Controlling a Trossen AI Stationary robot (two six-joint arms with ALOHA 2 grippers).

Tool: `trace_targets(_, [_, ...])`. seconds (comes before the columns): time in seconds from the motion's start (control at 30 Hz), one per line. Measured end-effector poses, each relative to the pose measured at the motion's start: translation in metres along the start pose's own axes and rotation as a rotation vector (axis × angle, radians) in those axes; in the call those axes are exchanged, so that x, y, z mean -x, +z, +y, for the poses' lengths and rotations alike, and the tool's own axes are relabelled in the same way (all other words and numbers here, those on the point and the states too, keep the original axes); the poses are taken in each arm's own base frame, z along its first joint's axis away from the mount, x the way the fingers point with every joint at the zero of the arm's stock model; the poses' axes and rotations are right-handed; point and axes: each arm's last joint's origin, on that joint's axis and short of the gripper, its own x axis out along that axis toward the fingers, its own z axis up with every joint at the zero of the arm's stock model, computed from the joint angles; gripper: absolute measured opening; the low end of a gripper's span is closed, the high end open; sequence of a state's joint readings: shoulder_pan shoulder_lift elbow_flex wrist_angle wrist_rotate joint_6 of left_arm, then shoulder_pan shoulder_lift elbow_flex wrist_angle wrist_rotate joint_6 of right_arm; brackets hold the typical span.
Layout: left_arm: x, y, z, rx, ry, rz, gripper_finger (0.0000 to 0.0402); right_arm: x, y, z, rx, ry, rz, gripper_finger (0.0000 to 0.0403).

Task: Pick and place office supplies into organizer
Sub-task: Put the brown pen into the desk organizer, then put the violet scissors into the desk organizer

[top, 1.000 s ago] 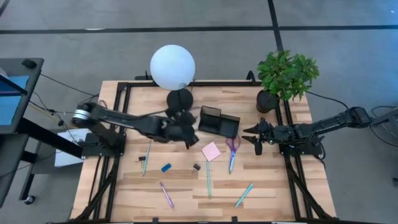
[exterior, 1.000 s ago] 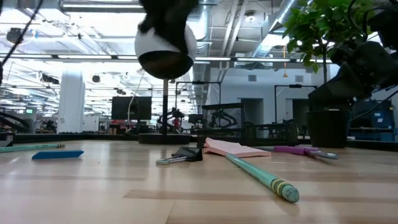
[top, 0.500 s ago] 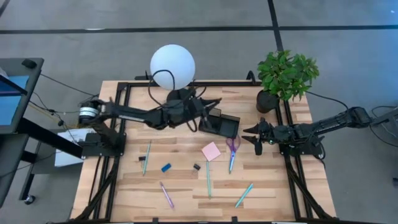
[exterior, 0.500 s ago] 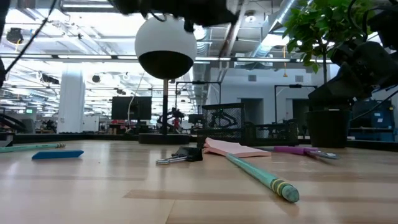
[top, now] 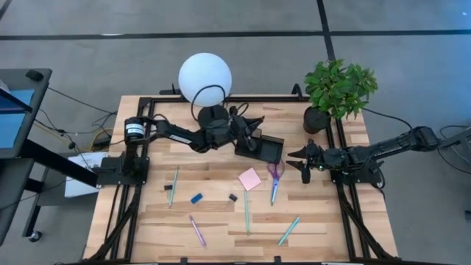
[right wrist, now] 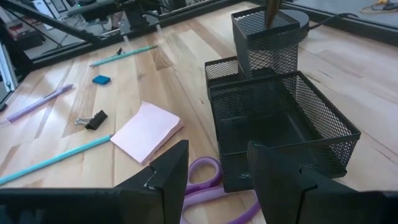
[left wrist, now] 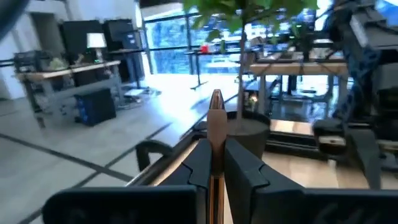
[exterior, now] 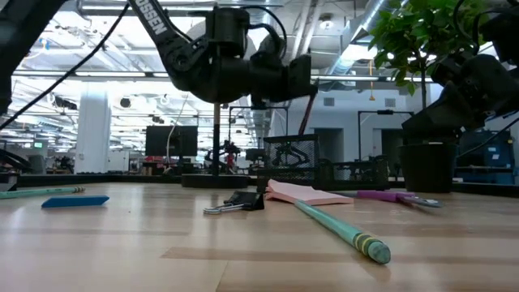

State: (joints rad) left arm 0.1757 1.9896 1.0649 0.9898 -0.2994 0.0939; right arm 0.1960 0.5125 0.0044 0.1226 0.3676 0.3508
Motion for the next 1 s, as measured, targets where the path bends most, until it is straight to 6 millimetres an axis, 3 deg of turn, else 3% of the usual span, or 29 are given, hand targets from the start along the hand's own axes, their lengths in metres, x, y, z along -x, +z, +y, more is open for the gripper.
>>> trace_targets(0.17, [0.001,-0.010,-0.001,0.036,0.027,0.099,0.0015,0.000,0.000,0.000,0.001,0.000,0.000,0.0159])
trace_targets(0.47, [0.002,-0.018,-0.001,0.043,0.043,0.180,0.0096,0.000,0.000,0.000,0.001,0.000,0.000,0.0159])
trace_targets(0.7, [0.004,-0.017,-0.008,0.040,0.021,0.173,0.0131,0.000,0.000,0.000,0.002,0.000,0.000,0.0159])
trace_targets(0.87, [0.009,0.006,-0.029,0.033,-0.037,0.109,0.0133,0.000,0.000,0.000,-0.001,0.000,0.000,0.0159])
trace_targets(1.0, [0.024,0.043,-0.050,-0.063,-0.081,0.072,0.0125,0.000,0.000,0.000,-0.023,0.006,0.001,0.0159])
